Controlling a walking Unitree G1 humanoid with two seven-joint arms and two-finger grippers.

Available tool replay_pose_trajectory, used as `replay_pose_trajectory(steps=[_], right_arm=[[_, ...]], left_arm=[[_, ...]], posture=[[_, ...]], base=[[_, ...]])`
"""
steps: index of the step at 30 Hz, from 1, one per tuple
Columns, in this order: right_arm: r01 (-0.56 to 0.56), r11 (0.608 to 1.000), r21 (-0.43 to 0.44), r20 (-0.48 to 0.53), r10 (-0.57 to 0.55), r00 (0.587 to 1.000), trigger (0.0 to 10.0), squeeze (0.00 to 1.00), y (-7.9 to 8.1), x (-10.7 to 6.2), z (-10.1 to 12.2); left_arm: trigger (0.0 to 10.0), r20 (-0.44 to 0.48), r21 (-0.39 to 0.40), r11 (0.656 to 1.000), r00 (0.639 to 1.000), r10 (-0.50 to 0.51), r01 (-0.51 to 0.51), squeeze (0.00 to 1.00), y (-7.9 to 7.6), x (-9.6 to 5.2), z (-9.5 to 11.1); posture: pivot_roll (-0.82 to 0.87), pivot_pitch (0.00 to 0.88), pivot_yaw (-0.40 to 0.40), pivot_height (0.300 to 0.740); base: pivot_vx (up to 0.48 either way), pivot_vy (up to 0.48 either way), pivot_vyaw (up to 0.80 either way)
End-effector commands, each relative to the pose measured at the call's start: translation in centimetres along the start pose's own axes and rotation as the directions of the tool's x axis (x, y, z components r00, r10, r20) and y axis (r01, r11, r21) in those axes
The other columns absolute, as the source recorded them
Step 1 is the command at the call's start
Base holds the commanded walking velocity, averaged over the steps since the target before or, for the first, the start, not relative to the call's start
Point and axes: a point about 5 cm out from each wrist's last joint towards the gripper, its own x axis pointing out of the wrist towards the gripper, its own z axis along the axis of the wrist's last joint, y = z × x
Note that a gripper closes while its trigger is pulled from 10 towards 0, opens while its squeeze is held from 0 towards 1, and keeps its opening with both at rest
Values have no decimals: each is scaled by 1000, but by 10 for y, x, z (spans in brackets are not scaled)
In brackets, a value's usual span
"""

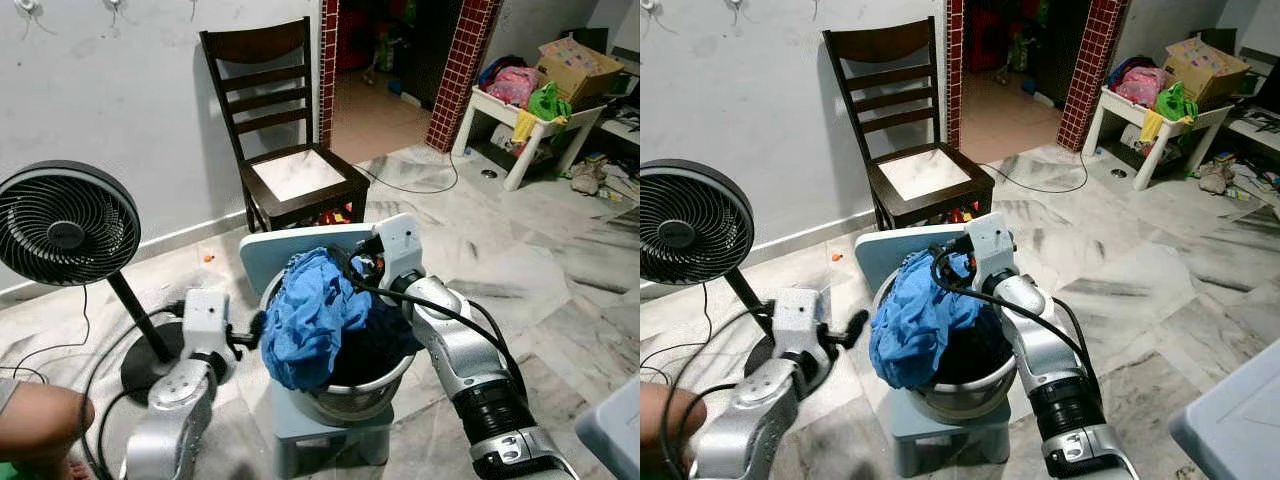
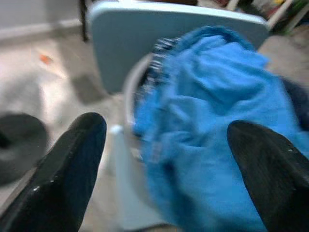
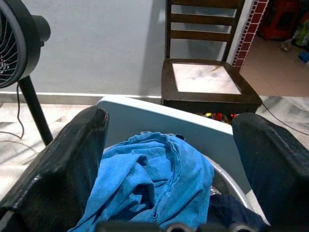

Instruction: Hang hanger

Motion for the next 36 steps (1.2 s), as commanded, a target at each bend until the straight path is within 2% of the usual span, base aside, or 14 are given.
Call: replay_pose_trajectory(steps=[1, 4, 5, 6, 7, 11, 12, 13, 14, 22, 24, 27, 32, 36], right_arm=[[-1, 1000, -13, 5, 1, 1000, 10000, 0, 0, -1, 2], [-3, 1000, -13, 6, 3, 1000, 10000, 0, 0, -1, 2], [-5, 1000, -13, 6, 5, 1000, 10000, 0, 1, -1, 2], [-5, 1000, -13, 6, 5, 1000, 10000, 0, 1, -1, 2], [-7, 1000, -13, 7, 7, 1000, 10000, 0, 2, -1, 2], [-9, 1000, -13, 7, 9, 1000, 10000, 0, 3, -1, 2], [-11, 1000, -14, 7, 11, 1000, 10000, 0, 3, -1, 2], [-11, 1000, -15, 8, 11, 1000, 10000, 0, 2, -1, 3], [-11, 1000, -15, 8, 11, 1000, 10000, 0, 2, -1, 3], [-1, 1000, -19, 8, 1, 1000, 10000, 0, 1, -7, 3], [8, 1000, -19, -4, -8, 1000, 10000, 0, -1, -15, 0], [11, 1000, -18, -24, -11, 1000, 10000, 0, -2, -22, -5], [7, 1000, -17, -68, -8, 998, 10000, 0, 0, -38, -14], [11, 1000, -14, -96, -13, 995, 10000, 0, 0, -47, -18]], left_arm=[[10000, -25, -62, 998, 1000, 4, -5, 1000, -1, 2, 0], [10000, -47, -112, 994, 999, 13, -18, 1000, -1, 3, -4], [10000, -69, -167, 985, 997, 17, -29, 753, 0, 4, -7], [10000, -69, -167, 985, 997, 17, -29, 753, 0, 4, -7], [10000, -83, -216, 976, 996, 18, -36, 482, 1, 5, -7], [10000, -101, -297, 953, 995, 22, -51, 486, 0, 9, -7], [10000, -111, -357, 932, 993, 25, -63, 478, -2, 12, -6], [10000, -110, -379, 923, 994, 22, -63, 412, -3, 15, -6], [10000, -110, -394, 917, 994, 20, -62, 0, -4, 17, -6], [10000, -170, -435, 897, 985, -1, -74, 0, -7, 32, -15], [10000, -178, -443, 894, 984, -20, -62, 0, -14, 33, -16], [10000, -190, -453, 890, 981, -32, -58, 0, -20, 32, -19], [10000, -230, -479, 876, 971, -60, -59, 0, -33, 28, -34], [10000, -240, -500, 863, 969, -55, -75, 0, -35, 29, -39]], posture=[[94, 0, 2, 740], [94, 0, 3, 740], [96, 0, 2, 740], [96, 0, 2, 740], [97, 0, 2, 740], [96, 0, 1, 740], [92, 0, 1, 740], [90, 0, 0, 740], [90, 0, 0, 740], [60, 13, 3, 740], [43, 52, 5, 740], [37, 66, 4, 740], [14, 133, -2, 740], [4, 160, -5, 740]], base=[[0, 0, 0], [0, 0, 0], [0, 0, 0], [0, 0, 0], [0, 0, 0], [0, 0, 0], [0, 0, 0], [0, 0, 0], [0, 0, 0], [0, 0, 0], [0, 0, 0], [0, 0, 0], [0, 0, 0], [0, 0, 0]])
